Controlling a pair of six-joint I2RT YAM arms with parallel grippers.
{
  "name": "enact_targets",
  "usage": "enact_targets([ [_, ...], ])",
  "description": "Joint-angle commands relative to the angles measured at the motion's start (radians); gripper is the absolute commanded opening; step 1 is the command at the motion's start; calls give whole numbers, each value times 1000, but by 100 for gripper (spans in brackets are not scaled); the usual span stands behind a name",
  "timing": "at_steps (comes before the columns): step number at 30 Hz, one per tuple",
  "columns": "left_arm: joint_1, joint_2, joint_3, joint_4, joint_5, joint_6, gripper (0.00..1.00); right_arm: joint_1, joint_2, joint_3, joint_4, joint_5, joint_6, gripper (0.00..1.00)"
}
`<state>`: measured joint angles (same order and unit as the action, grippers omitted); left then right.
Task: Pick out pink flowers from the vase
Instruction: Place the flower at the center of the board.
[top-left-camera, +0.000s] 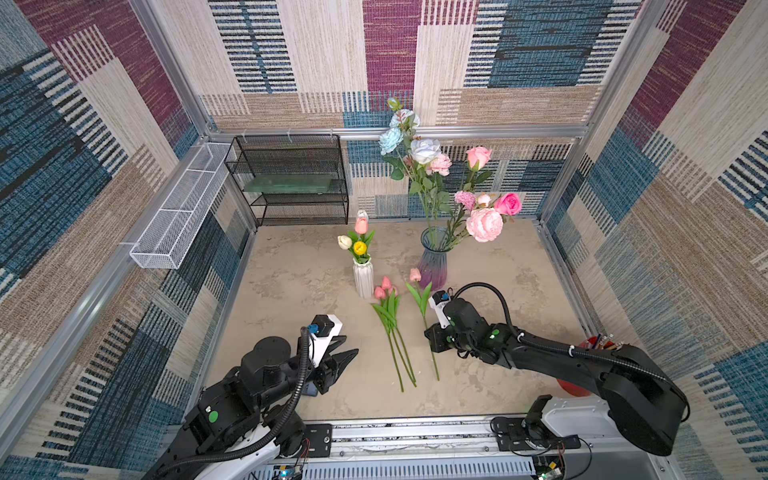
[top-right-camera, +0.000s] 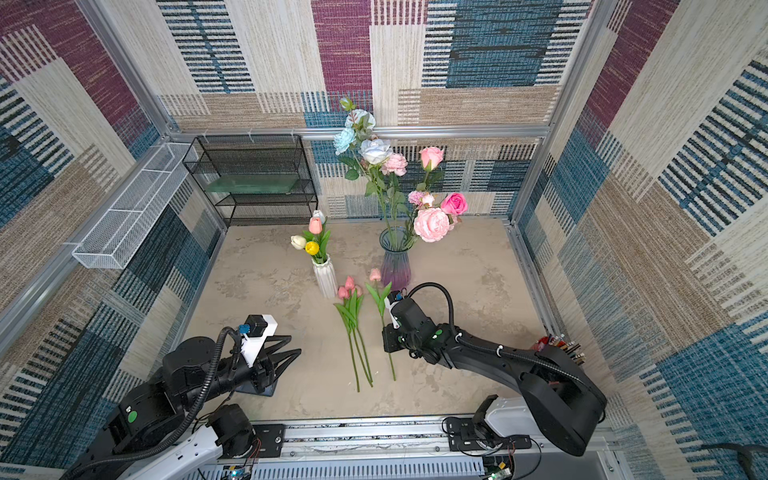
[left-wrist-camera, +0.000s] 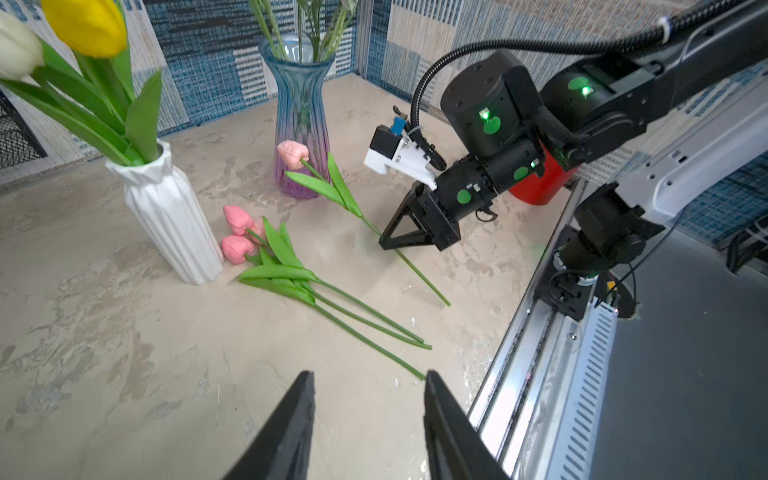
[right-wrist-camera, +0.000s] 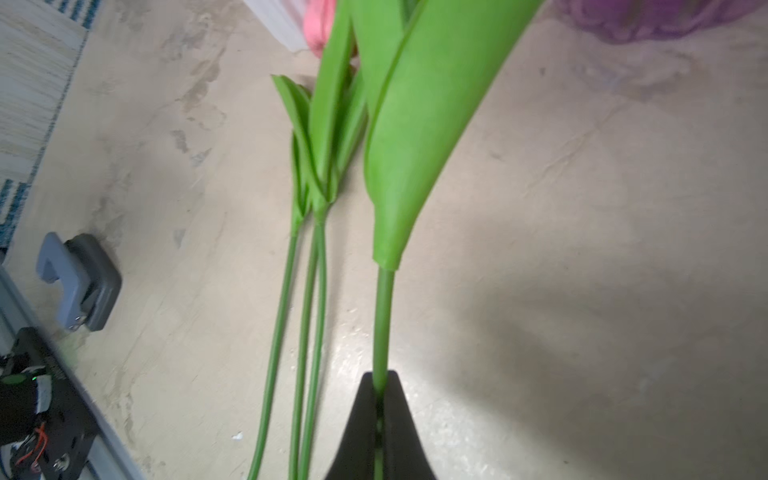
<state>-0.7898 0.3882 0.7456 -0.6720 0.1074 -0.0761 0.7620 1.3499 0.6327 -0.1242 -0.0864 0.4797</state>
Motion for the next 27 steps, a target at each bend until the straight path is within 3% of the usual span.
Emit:
enact_targets([
  [1, 0, -15, -9, 11, -13, 30, 45, -33, 68, 32, 48, -39, 20, 0],
  [14, 0, -32, -22, 16, 3, 44, 46, -28, 381, 245, 24, -125, -25, 5],
  [27, 0, -38, -26, 18, 6, 50, 46, 12, 376, 223, 6, -134, -1, 15],
])
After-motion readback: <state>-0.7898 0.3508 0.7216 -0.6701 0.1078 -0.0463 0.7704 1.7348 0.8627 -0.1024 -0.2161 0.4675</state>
